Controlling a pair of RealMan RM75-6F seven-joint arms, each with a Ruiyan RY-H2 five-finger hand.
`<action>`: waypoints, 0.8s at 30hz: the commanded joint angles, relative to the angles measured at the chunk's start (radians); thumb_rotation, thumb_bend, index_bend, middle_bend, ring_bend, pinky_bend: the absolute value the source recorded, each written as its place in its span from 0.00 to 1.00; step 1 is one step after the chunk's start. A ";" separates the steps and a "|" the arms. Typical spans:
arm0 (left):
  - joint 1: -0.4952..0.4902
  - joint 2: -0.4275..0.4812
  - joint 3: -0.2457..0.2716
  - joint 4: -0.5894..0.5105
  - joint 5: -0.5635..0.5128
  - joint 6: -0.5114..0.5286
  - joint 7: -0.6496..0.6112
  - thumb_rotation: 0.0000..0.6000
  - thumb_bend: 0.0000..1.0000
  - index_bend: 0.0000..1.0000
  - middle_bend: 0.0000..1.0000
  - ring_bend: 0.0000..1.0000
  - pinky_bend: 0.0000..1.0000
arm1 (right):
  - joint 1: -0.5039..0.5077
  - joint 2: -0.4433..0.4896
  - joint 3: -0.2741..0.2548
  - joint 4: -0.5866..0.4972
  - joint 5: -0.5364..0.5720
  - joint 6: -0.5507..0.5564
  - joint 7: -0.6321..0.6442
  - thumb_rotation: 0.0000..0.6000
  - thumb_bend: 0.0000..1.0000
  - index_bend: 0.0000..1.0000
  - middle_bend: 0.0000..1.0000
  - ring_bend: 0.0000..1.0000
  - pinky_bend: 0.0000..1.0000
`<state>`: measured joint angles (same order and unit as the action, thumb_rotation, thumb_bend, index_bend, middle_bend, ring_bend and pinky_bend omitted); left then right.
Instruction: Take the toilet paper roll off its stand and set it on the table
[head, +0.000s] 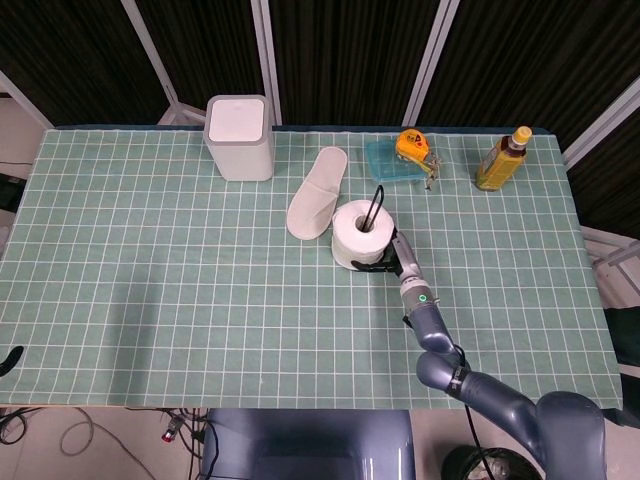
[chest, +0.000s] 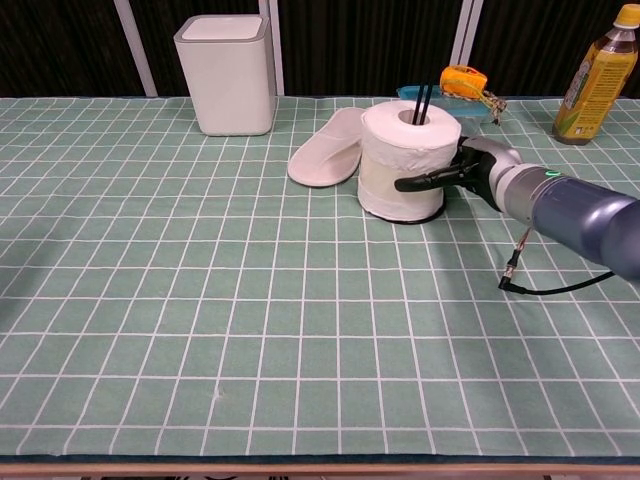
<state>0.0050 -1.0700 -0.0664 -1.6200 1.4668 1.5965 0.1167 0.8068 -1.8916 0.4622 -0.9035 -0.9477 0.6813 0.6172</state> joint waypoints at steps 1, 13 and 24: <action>0.000 0.001 0.000 0.000 -0.001 -0.001 -0.002 1.00 0.18 0.05 0.00 0.00 0.01 | 0.010 -0.023 0.015 0.028 0.018 0.006 -0.013 1.00 0.00 0.03 0.03 0.05 0.00; 0.003 0.007 0.002 -0.005 0.002 0.002 -0.008 1.00 0.18 0.05 0.00 0.00 0.01 | 0.029 -0.084 0.078 0.097 0.064 0.063 -0.037 1.00 0.00 0.29 0.27 0.30 0.12; 0.005 0.009 0.000 -0.007 0.000 0.005 -0.010 1.00 0.18 0.05 0.00 0.00 0.01 | -0.010 -0.006 0.076 -0.046 0.005 0.100 -0.043 1.00 0.00 0.29 0.27 0.30 0.12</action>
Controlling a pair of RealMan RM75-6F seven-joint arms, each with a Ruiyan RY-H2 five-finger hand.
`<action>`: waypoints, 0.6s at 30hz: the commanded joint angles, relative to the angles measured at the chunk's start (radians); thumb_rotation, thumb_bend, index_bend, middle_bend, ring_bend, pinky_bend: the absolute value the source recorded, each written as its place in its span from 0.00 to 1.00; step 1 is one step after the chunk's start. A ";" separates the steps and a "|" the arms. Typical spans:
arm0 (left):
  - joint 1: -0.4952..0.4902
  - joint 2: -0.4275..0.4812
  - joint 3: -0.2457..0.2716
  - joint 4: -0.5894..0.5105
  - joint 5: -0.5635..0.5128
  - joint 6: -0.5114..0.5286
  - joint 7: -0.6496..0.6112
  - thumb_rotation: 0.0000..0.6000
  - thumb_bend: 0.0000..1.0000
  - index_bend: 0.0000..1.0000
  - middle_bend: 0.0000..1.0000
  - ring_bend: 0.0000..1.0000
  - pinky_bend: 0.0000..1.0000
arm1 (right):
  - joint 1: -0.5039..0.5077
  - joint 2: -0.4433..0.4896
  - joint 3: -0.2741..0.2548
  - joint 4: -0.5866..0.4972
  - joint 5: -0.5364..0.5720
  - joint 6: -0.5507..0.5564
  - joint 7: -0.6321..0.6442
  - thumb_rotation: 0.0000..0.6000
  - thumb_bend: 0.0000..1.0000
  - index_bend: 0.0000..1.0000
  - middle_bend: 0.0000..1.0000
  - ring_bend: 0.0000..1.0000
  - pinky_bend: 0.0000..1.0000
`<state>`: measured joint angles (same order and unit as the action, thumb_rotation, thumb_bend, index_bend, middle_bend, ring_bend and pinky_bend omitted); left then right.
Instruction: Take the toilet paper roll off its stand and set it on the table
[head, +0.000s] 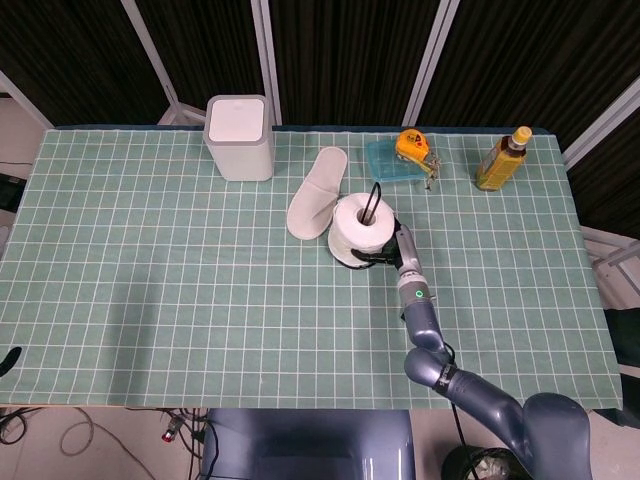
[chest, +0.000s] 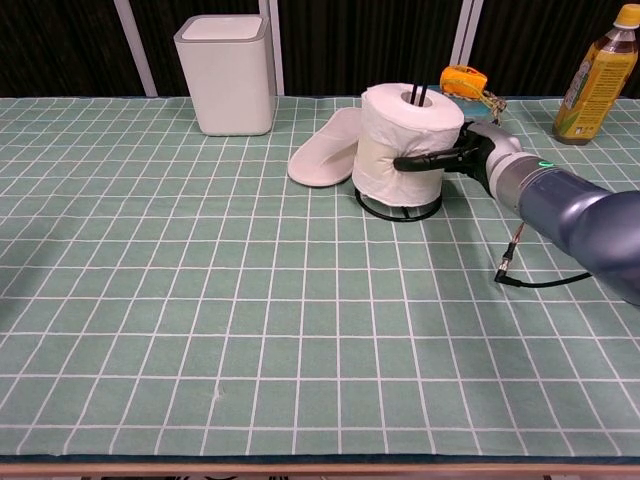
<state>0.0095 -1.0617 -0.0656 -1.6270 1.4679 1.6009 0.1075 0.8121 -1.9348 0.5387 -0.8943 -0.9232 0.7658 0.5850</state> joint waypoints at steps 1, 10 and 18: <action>0.001 0.001 -0.001 -0.001 -0.002 0.002 -0.001 1.00 0.18 0.05 0.00 0.00 0.01 | -0.019 0.052 0.000 -0.078 -0.023 0.021 -0.020 1.00 0.00 0.29 0.27 0.30 0.12; 0.009 0.008 -0.001 -0.012 0.004 0.017 -0.012 1.00 0.18 0.05 0.00 0.00 0.01 | -0.069 0.278 0.056 -0.425 -0.004 0.083 -0.158 1.00 0.00 0.29 0.27 0.30 0.12; 0.018 0.015 -0.002 -0.018 0.008 0.034 -0.029 1.00 0.18 0.05 0.00 0.00 0.01 | -0.100 0.516 0.178 -0.727 0.082 0.162 -0.322 1.00 0.00 0.29 0.27 0.30 0.12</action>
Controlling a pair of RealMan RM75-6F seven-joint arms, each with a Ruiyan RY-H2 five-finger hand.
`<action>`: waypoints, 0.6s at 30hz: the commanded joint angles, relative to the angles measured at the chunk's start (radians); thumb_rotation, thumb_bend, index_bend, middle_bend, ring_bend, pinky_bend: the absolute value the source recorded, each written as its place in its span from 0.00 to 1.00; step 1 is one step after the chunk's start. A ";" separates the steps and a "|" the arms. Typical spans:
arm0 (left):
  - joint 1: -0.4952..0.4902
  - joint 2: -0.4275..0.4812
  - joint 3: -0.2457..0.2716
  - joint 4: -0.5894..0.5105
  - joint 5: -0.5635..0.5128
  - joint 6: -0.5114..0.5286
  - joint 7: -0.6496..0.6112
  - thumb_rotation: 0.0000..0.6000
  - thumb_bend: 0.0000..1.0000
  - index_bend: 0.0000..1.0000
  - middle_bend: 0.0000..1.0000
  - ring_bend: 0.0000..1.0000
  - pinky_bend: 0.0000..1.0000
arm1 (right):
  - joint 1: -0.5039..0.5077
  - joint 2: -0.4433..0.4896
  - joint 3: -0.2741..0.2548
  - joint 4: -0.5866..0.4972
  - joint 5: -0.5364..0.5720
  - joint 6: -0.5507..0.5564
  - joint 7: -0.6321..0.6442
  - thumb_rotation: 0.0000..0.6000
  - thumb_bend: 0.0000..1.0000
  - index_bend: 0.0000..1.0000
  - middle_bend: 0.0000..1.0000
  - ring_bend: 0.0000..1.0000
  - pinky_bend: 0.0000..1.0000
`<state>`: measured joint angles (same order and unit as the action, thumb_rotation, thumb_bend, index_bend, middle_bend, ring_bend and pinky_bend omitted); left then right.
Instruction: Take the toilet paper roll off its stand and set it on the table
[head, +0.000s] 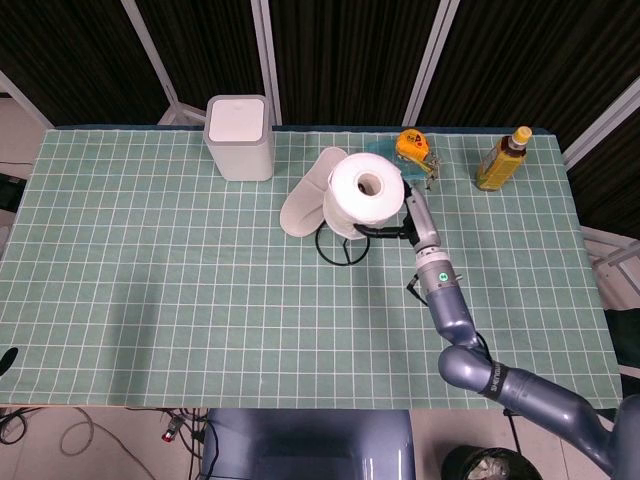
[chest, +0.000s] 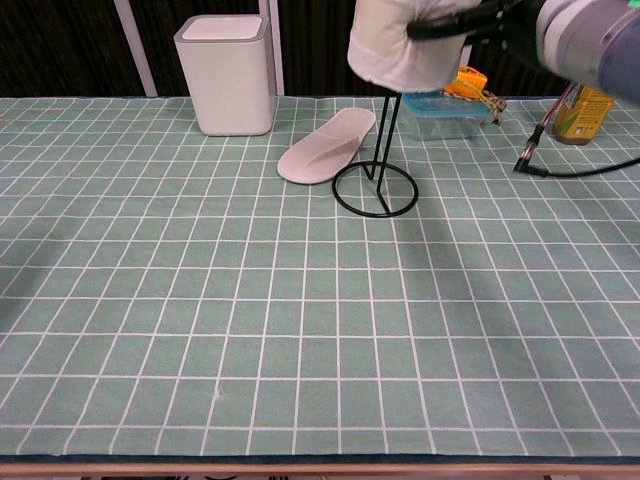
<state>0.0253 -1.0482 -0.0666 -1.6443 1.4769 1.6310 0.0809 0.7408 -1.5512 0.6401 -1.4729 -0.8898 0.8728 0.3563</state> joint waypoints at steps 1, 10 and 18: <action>0.003 0.001 -0.002 -0.001 -0.002 0.005 -0.004 1.00 0.18 0.05 0.00 0.00 0.01 | -0.034 0.152 0.086 -0.171 0.055 0.060 -0.101 1.00 0.00 0.29 0.27 0.30 0.12; 0.004 0.001 0.000 -0.004 0.002 0.005 -0.001 1.00 0.18 0.05 0.00 0.00 0.01 | -0.086 0.422 0.211 -0.402 0.205 0.088 -0.208 1.00 0.00 0.29 0.27 0.30 0.12; 0.001 -0.001 -0.001 -0.005 0.005 0.003 0.004 1.00 0.18 0.05 0.00 0.00 0.01 | -0.185 0.554 0.175 -0.392 0.190 0.017 -0.175 1.00 0.00 0.29 0.27 0.30 0.12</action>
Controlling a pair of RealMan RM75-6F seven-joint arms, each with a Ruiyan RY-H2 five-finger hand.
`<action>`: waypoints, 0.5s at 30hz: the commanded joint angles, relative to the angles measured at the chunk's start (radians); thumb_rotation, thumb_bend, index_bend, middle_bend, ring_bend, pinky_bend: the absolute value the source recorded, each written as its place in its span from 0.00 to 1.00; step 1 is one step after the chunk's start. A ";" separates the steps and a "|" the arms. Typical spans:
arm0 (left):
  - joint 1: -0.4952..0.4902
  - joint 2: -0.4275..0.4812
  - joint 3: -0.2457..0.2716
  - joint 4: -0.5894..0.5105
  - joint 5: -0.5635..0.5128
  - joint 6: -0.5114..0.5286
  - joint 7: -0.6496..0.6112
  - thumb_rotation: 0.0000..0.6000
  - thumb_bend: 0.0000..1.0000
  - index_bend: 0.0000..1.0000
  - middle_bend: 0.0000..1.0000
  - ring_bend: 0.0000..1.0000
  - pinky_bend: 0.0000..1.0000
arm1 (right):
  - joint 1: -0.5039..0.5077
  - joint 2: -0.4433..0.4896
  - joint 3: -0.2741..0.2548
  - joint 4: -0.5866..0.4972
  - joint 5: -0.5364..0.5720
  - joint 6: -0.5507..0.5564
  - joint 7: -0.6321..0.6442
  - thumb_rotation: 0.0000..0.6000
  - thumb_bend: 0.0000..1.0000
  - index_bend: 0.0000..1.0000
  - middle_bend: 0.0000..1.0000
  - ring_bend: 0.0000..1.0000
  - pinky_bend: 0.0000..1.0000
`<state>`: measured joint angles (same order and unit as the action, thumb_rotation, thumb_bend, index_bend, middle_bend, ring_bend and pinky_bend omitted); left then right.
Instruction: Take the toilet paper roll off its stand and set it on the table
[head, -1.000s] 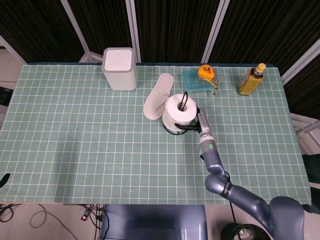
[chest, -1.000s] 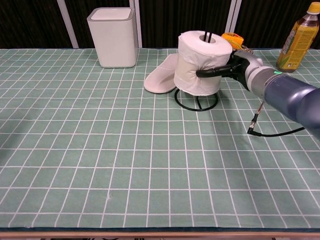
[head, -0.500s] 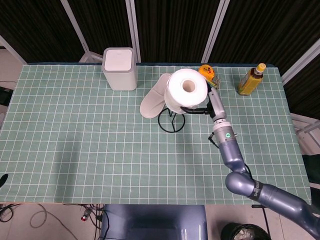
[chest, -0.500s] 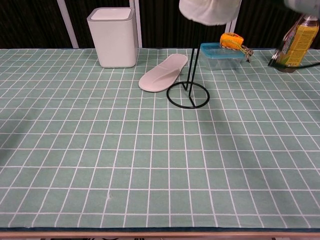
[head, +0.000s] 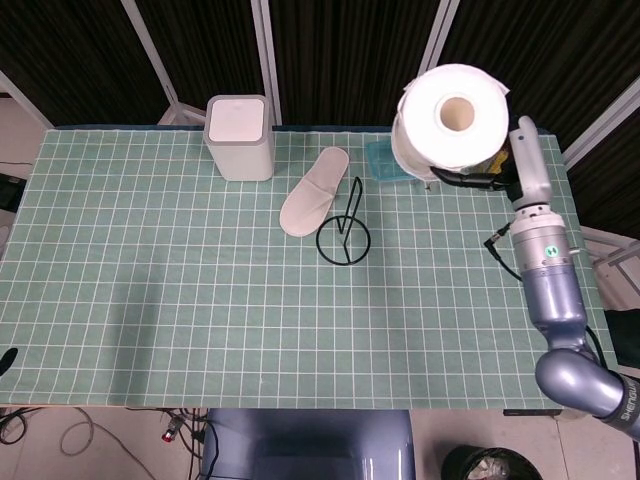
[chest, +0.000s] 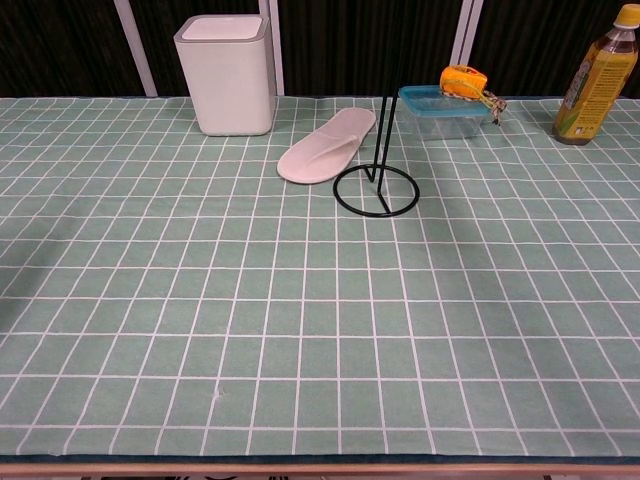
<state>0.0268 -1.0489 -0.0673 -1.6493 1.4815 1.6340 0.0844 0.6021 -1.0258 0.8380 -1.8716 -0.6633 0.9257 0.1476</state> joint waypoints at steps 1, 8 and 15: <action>0.000 0.000 0.000 0.000 0.000 0.000 0.001 1.00 0.18 0.05 0.00 0.00 0.01 | -0.065 0.034 -0.035 0.012 -0.063 -0.049 0.055 1.00 0.00 0.29 0.27 0.30 0.12; 0.000 -0.005 0.001 -0.003 0.003 0.001 0.017 1.00 0.18 0.05 0.00 0.00 0.01 | -0.216 0.034 -0.164 0.066 -0.343 -0.110 0.239 1.00 0.00 0.29 0.27 0.30 0.12; 0.001 -0.007 0.001 -0.005 0.003 0.002 0.024 1.00 0.18 0.05 0.00 0.00 0.01 | -0.315 -0.005 -0.331 0.118 -0.620 -0.099 0.419 1.00 0.00 0.29 0.27 0.30 0.12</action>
<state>0.0275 -1.0562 -0.0665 -1.6544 1.4843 1.6364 0.1081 0.3445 -1.0087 0.5923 -1.7878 -1.1780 0.8283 0.4785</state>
